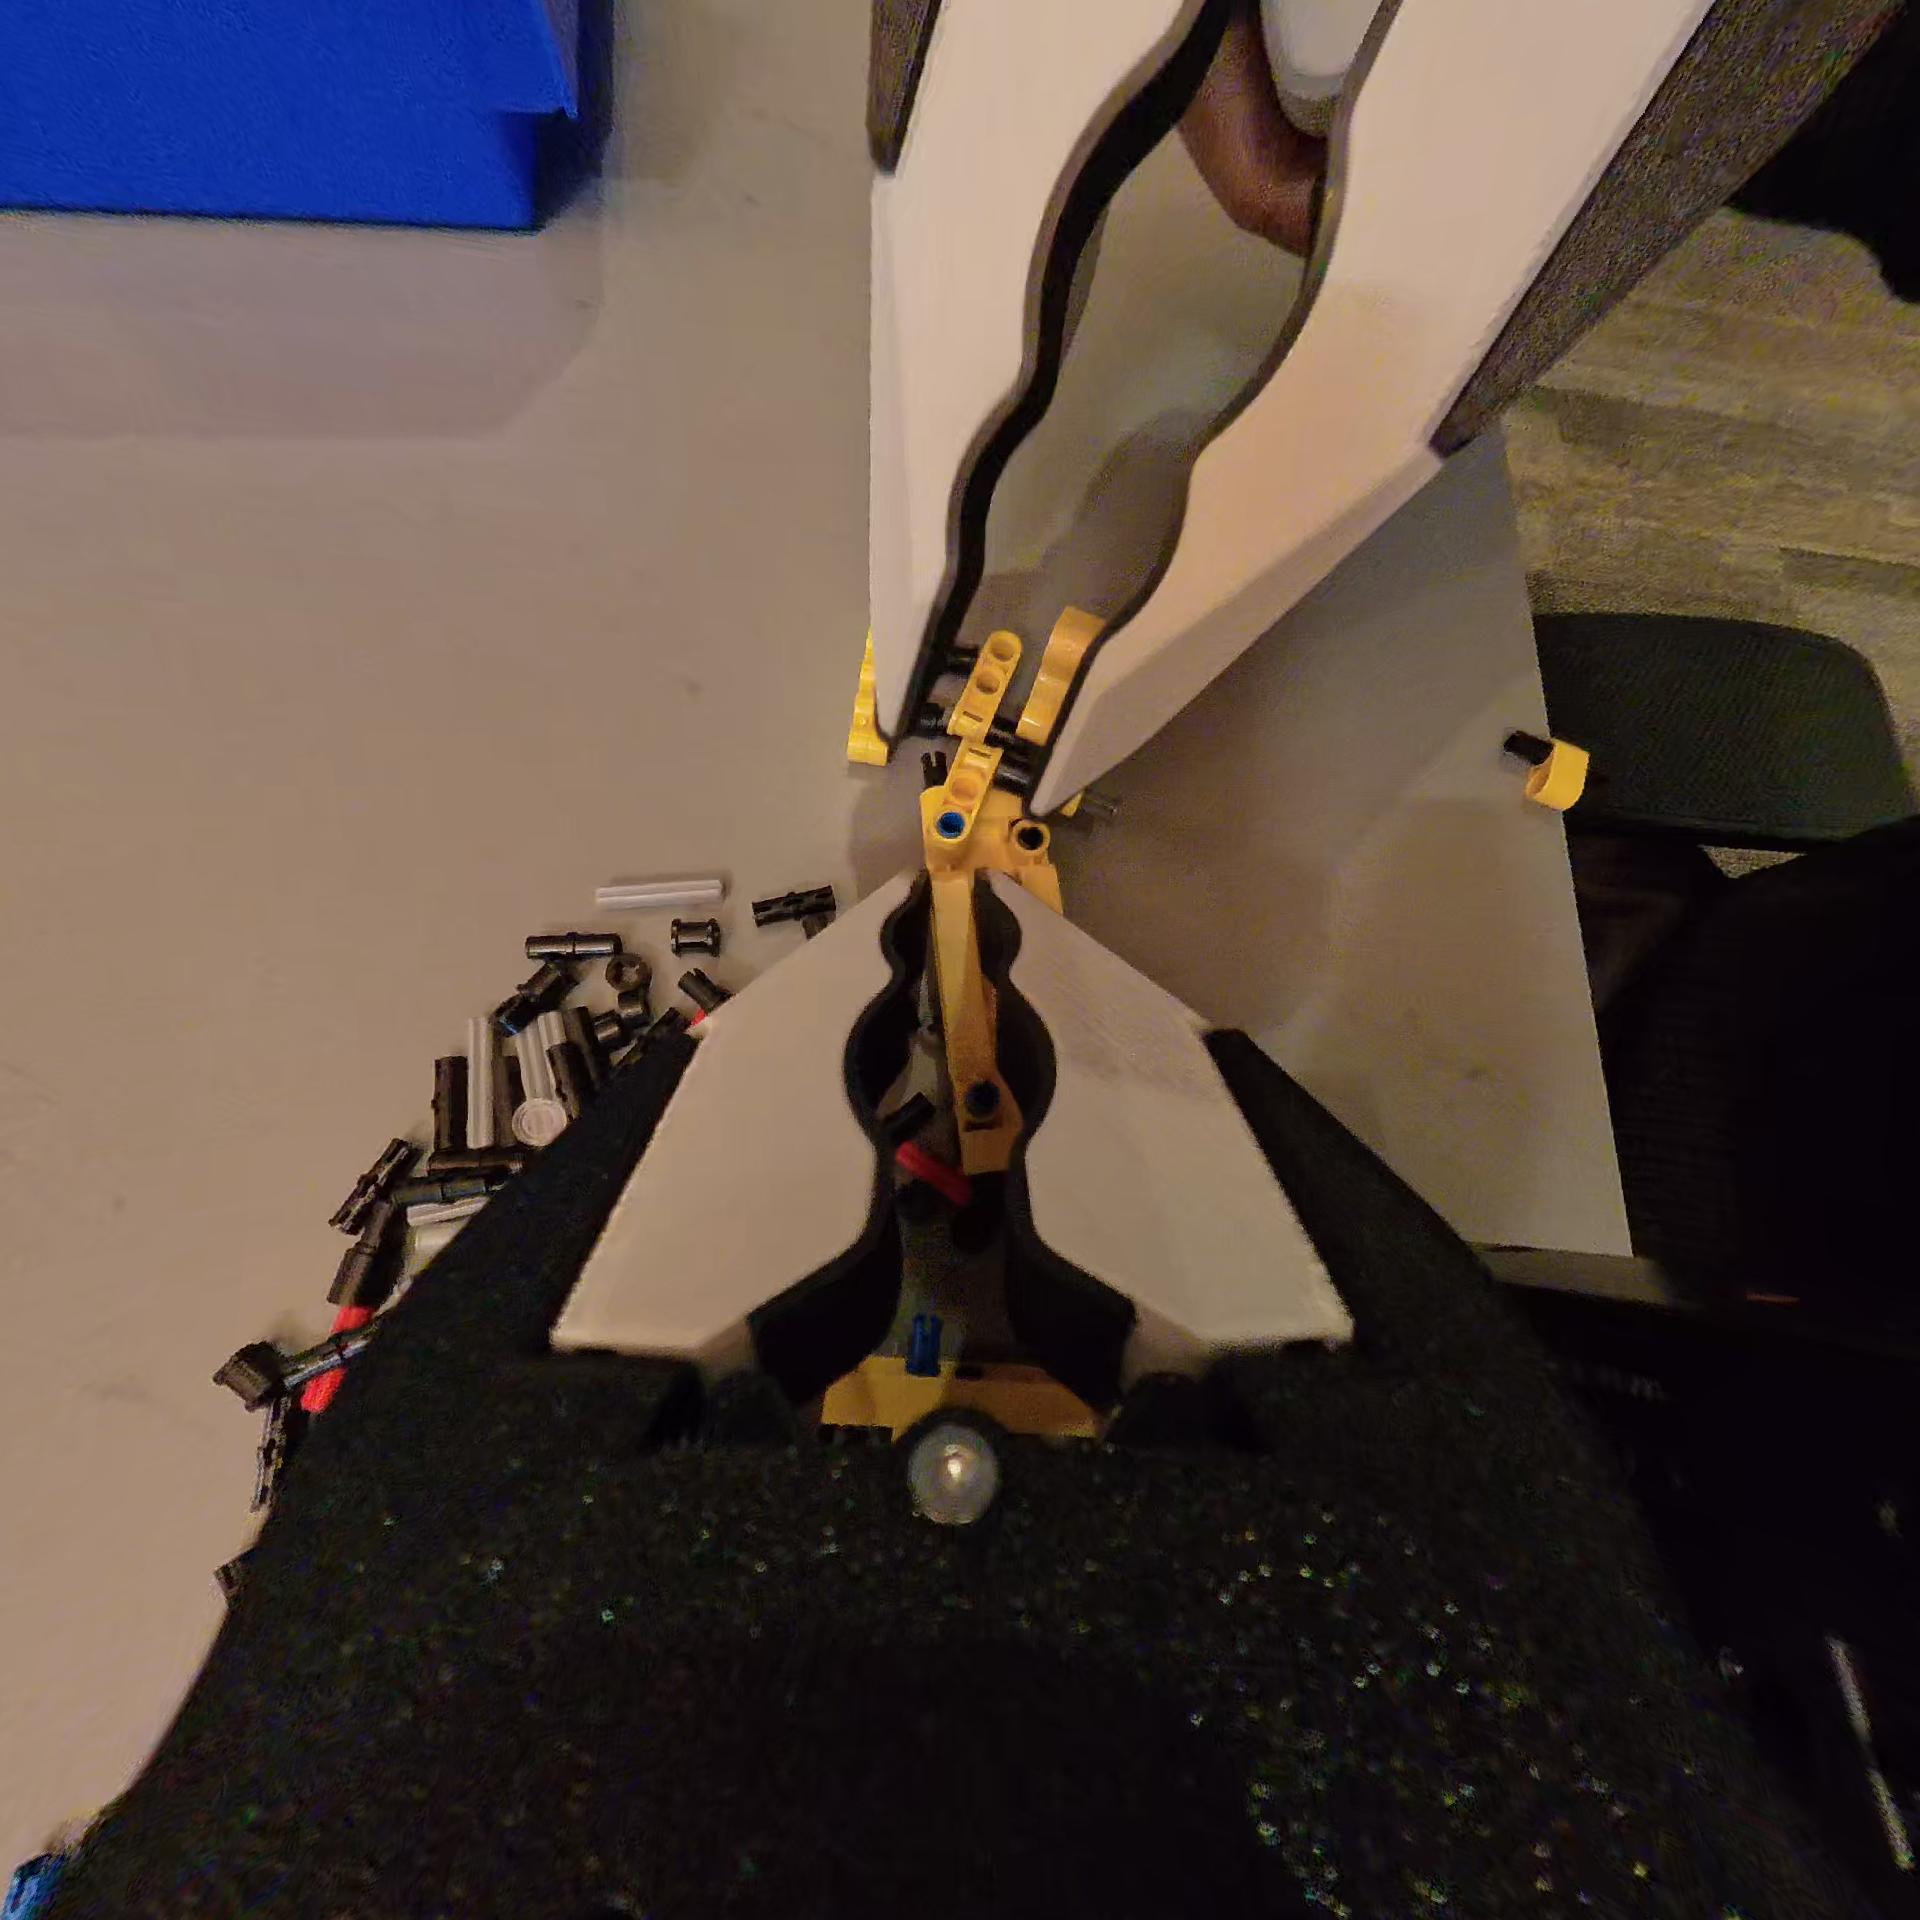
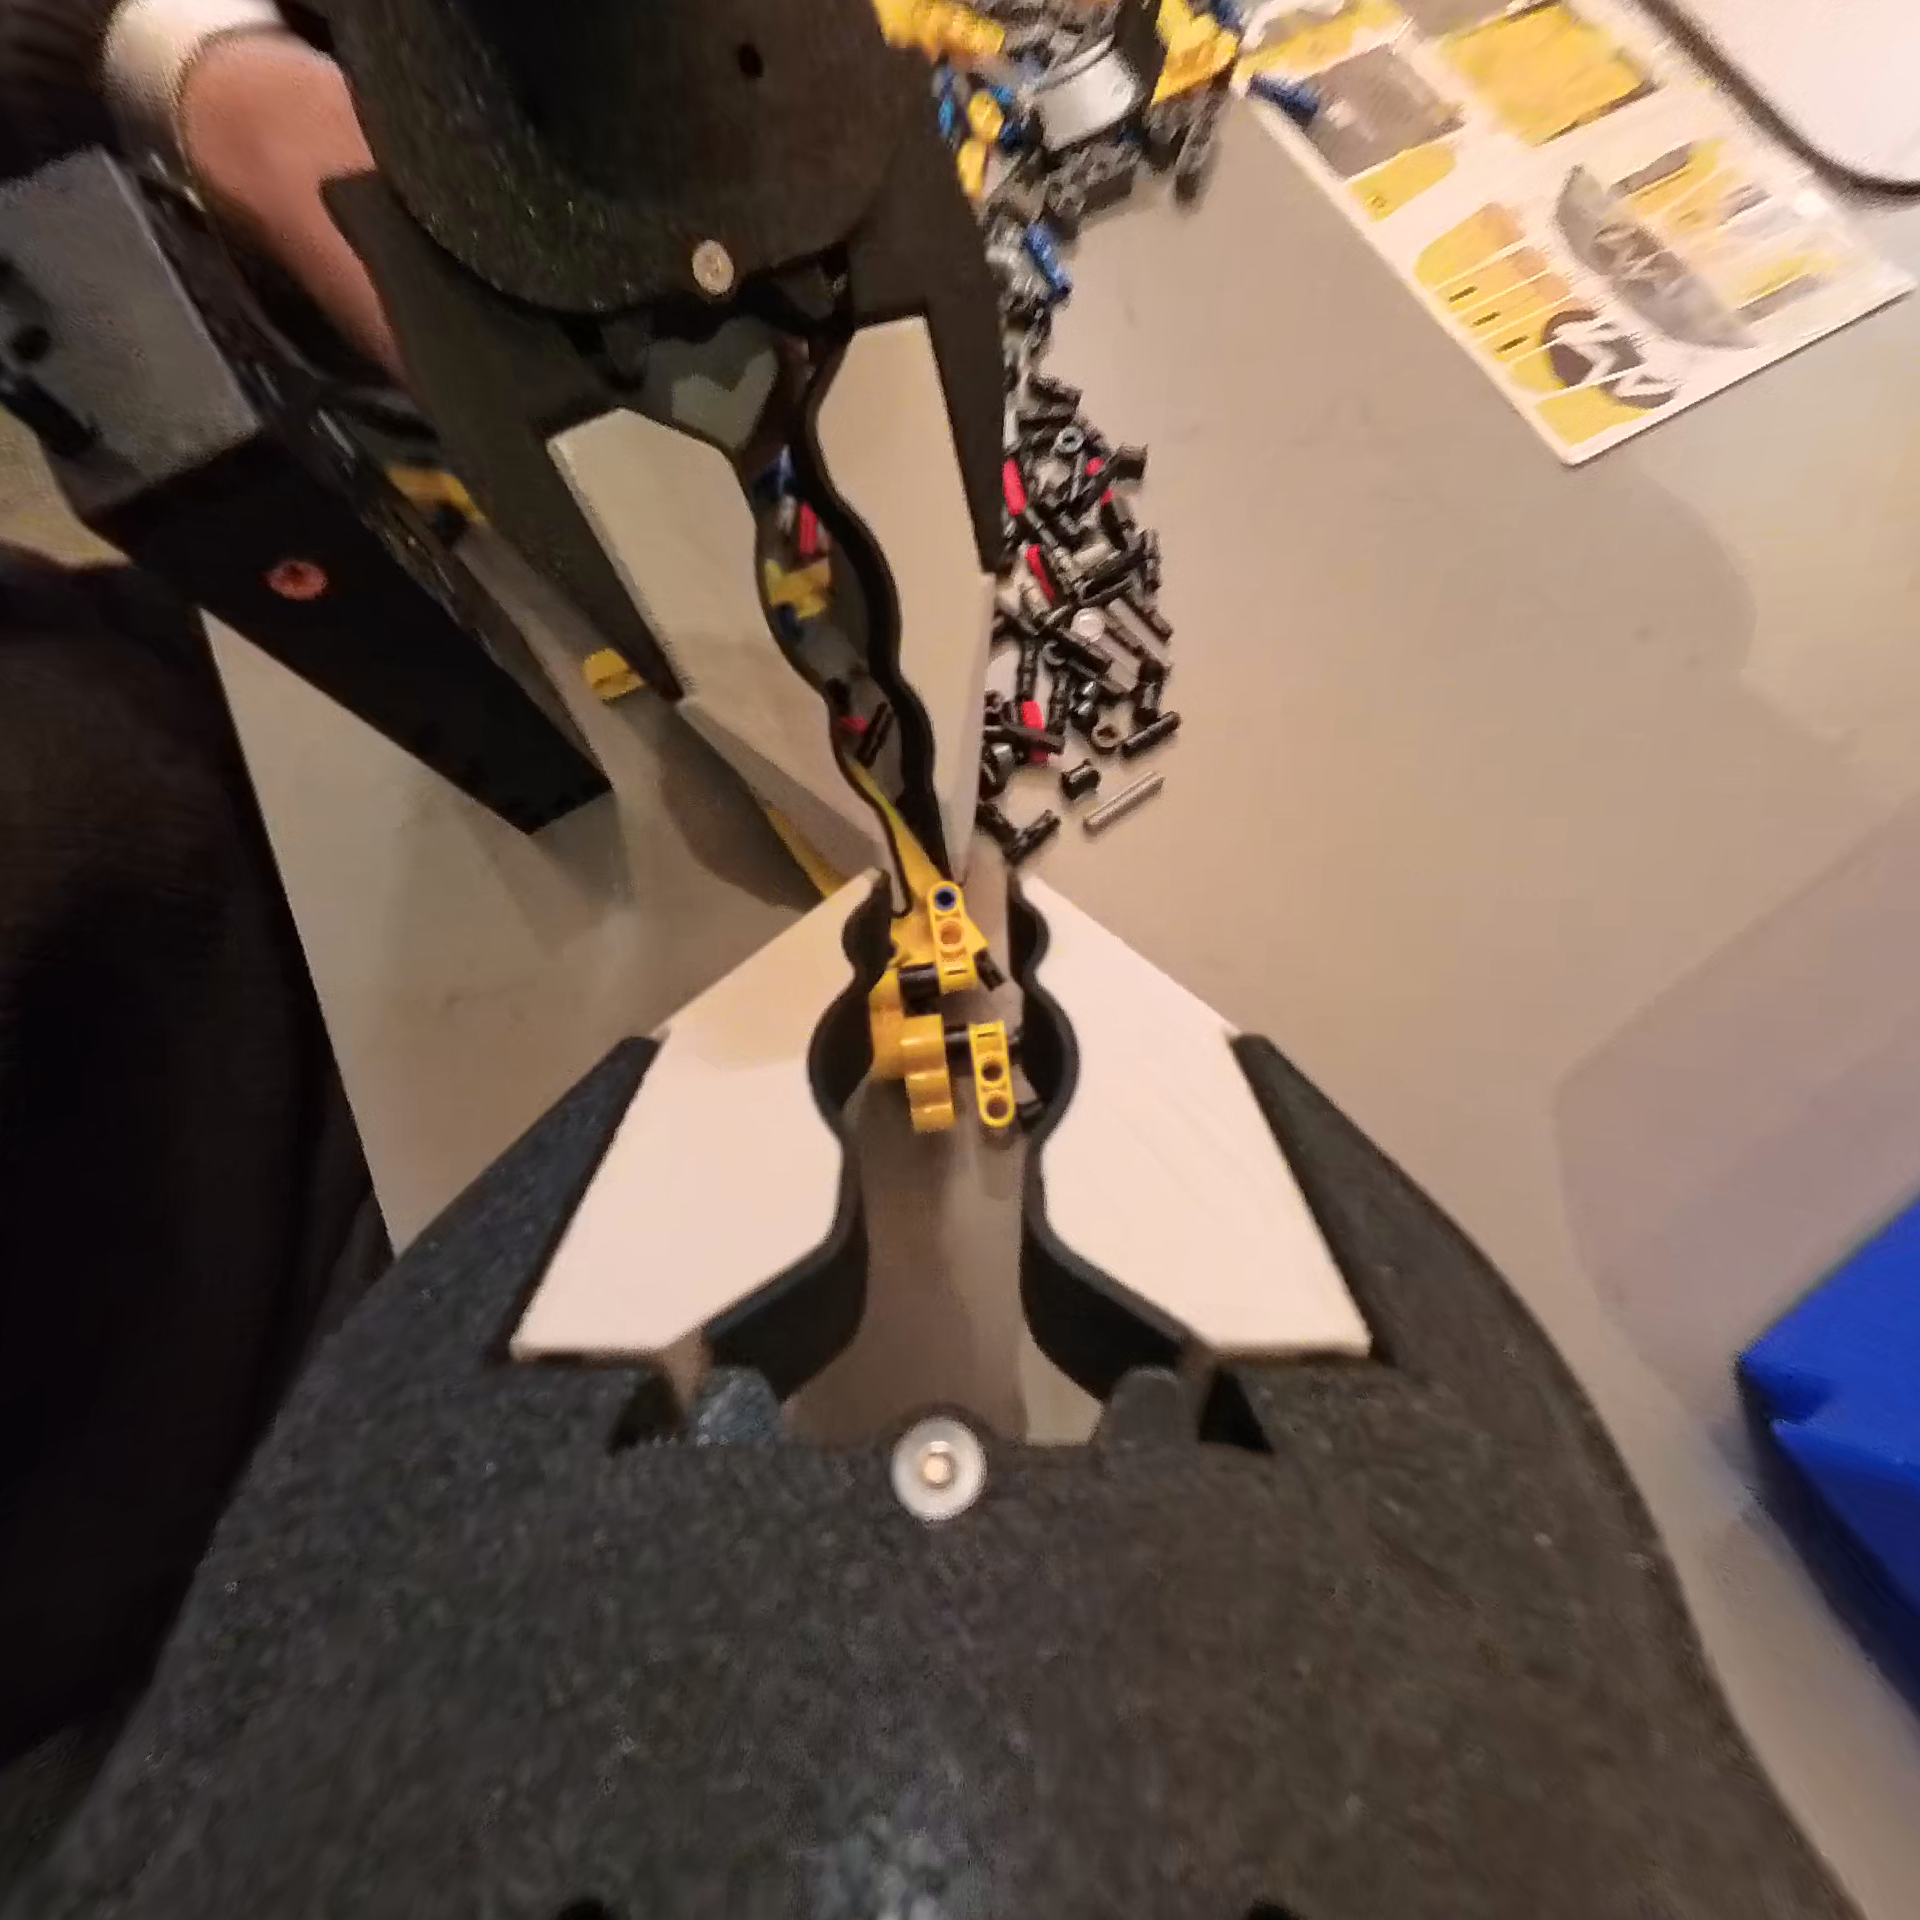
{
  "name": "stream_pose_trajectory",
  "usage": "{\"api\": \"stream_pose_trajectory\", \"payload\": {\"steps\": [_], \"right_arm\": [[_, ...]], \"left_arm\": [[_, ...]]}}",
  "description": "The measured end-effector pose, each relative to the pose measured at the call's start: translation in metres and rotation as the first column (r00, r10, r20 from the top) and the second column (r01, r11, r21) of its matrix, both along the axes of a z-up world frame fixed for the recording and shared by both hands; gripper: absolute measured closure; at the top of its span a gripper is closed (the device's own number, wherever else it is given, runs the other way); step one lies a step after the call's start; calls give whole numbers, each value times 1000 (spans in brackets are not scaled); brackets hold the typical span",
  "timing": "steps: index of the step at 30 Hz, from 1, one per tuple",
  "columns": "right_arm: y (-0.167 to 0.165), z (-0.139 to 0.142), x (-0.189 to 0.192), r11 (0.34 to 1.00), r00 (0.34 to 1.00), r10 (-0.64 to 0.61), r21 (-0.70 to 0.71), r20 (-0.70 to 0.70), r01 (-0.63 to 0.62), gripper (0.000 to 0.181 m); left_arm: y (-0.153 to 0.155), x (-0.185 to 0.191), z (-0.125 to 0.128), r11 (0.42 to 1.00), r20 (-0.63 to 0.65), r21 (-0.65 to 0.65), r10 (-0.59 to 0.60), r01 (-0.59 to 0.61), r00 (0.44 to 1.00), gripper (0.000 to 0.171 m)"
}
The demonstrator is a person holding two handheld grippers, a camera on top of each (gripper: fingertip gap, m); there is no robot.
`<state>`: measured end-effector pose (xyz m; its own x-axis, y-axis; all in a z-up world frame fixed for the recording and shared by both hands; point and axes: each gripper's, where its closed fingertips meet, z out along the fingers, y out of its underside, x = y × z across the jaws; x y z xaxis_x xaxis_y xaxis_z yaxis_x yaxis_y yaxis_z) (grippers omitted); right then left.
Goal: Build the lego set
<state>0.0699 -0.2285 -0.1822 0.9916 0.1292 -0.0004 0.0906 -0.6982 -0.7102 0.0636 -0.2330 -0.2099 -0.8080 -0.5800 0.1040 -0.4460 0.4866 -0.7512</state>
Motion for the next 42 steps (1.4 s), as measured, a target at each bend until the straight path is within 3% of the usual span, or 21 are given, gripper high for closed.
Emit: {"api": "stream_pose_trajectory", "payload": {"steps": [7, 11, 17, 22, 26, 31, 34, 42], "right_arm": [[-1, -21, -2, 973, 994, 89, -219, 60, -74, 163], [3, -22, -1, 969, 987, 119, -230, 112, -91, 173], [3, -21, -1, 986, 992, 74, -156, 104, -57, 175], [3, -20, 1, 997, 996, -38, -73, -75, 32, 175], [2, -19, 1, 998, 988, -57, -41, -141, 51, 175], [-1, -19, -4, 995, 996, 89, 34, 19, -90, 175], [-2, -18, -4, 992, 994, 106, 60, 33, -108, 175], [-2, -17, -2, 993, 970, -40, 94, -241, 65, 175]], "left_arm": [[0, 1, 0, 1000, 17, 3, 1, -2, 1000, 165], [2, 1, 0, 1000, 25, 9, 6, -6, 1000, 165], [2, 2, 0, 999, -2, -4, 44, -44, 999, 165], [2, 4, 0, 997, 20, 25, 67, -67, 998, 165], [1, 3, 0, 998, -5, 7, 65, -65, 998, 165], [-3, -1, 0, 999, -37, -14, 52, -52, 998, 165], [-3, -1, 0, 999, -29, -5, 52, -52, 998, 165], [-3, 0, -1, 999, -7, 12, 49, -49, 999, 165]]}}
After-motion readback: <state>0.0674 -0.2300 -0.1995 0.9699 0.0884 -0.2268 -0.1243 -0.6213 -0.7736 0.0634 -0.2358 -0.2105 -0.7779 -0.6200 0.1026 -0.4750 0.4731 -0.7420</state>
